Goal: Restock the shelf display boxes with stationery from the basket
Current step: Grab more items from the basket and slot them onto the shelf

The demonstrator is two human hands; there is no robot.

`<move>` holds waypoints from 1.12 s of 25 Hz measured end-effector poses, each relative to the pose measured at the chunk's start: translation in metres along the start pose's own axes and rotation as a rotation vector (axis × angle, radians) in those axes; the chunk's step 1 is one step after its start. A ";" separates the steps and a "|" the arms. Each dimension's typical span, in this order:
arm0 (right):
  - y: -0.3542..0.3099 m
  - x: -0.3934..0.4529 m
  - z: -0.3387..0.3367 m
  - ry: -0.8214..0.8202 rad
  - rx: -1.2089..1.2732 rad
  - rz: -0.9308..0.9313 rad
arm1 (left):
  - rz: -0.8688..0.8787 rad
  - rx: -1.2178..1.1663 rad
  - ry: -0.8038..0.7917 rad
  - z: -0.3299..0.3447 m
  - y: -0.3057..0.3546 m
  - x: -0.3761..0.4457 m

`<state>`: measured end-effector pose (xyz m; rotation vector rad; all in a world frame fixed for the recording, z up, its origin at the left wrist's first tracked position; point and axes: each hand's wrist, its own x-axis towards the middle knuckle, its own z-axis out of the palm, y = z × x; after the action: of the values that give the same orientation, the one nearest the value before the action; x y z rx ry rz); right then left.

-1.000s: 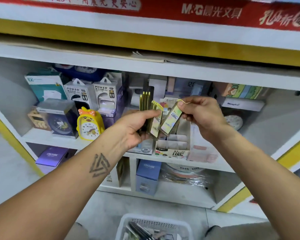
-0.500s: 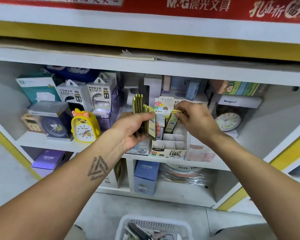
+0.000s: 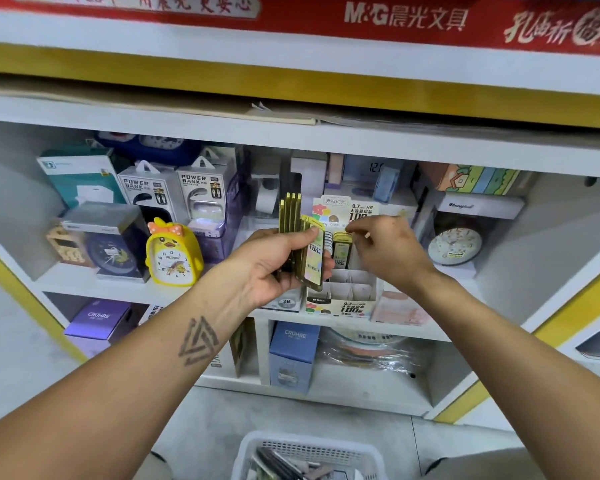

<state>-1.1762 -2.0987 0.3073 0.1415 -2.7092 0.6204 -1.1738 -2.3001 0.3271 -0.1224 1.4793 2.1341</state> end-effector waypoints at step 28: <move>0.009 -0.005 -0.002 -0.052 0.075 -0.066 | 0.074 0.084 0.119 0.000 -0.003 0.008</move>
<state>-1.1722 -2.0894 0.3037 0.2680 -2.7198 0.7083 -1.1797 -2.2967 0.3217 -0.1692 1.6632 2.1519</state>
